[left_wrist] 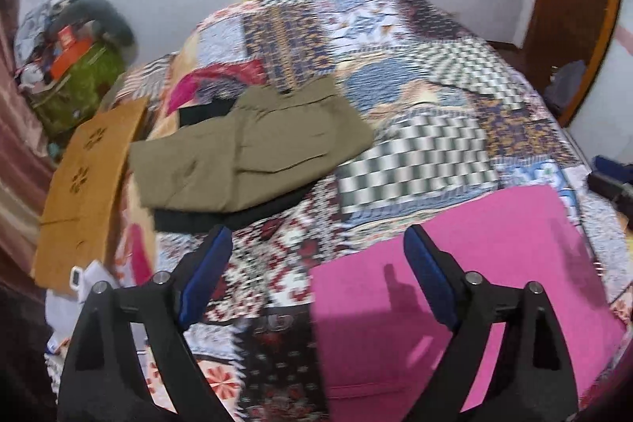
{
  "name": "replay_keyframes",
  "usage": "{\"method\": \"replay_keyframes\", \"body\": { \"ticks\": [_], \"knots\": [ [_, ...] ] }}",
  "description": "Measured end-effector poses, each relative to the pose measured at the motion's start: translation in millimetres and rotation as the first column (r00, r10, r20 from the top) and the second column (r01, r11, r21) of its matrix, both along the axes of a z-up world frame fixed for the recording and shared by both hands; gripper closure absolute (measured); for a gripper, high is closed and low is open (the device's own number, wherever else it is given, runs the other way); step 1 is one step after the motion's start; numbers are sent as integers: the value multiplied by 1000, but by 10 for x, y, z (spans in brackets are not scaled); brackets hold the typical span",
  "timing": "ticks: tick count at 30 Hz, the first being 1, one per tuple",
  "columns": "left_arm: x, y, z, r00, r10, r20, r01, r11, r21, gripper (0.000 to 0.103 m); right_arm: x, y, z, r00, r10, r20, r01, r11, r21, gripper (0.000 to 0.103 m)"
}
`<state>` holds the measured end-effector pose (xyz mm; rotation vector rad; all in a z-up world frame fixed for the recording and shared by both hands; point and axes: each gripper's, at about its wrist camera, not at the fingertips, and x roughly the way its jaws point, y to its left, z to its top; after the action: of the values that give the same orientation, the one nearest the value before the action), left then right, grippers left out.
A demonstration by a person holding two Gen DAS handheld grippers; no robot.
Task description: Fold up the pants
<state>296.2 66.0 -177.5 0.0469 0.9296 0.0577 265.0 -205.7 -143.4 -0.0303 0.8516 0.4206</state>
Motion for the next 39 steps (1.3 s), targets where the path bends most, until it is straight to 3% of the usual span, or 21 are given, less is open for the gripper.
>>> {"method": "replay_keyframes", "body": {
  "ticks": [2, 6, 9, 12, 15, 20, 25, 28, 39],
  "knots": [
    [27, -95, 15, 1000, -22, -5, 22, 1000, -9, 9, -16, 198, 13, 998, 56, -10, -56, 998, 20, 37],
    [96, -280, -81, 996, -83, -43, 82, 996, -28, 9, -20, 554, -60, 984, 168, -54, -166, 985, 38, 37],
    [119, -368, -272, 986, -122, -114, 117, 992, -54, 9, -10, 755, -225, 973, 211, -91, -211, 977, 7, 37],
    [110, -431, -511, 970, -153, -187, 150, 988, -30, 8, 2, 920, -420, 954, 257, -155, -264, 964, -22, 37],
    [43, -382, -545, 970, -162, -179, 155, 986, -54, 7, -32, 961, -576, 936, 287, -202, -302, 952, -50, 35],
    [-100, -289, -533, 974, -148, -172, 137, 988, -75, 6, -148, 809, -568, 939, 272, -211, -289, 956, -57, 30],
    [-338, -275, -483, 981, -126, -145, 122, 992, -34, 6, -370, 610, -577, 946, 237, -223, -253, 966, -45, 25],
    [-484, -257, -451, 984, -117, -137, 117, 993, -5, 6, -521, 521, -554, 951, 214, -221, -229, 972, -44, 25],
    [-997, -175, -393, 986, -85, -142, 86, 996, -4, 6, -1000, 92, -480, 972, 106, -212, -118, 992, -46, 24]
  ]
}}
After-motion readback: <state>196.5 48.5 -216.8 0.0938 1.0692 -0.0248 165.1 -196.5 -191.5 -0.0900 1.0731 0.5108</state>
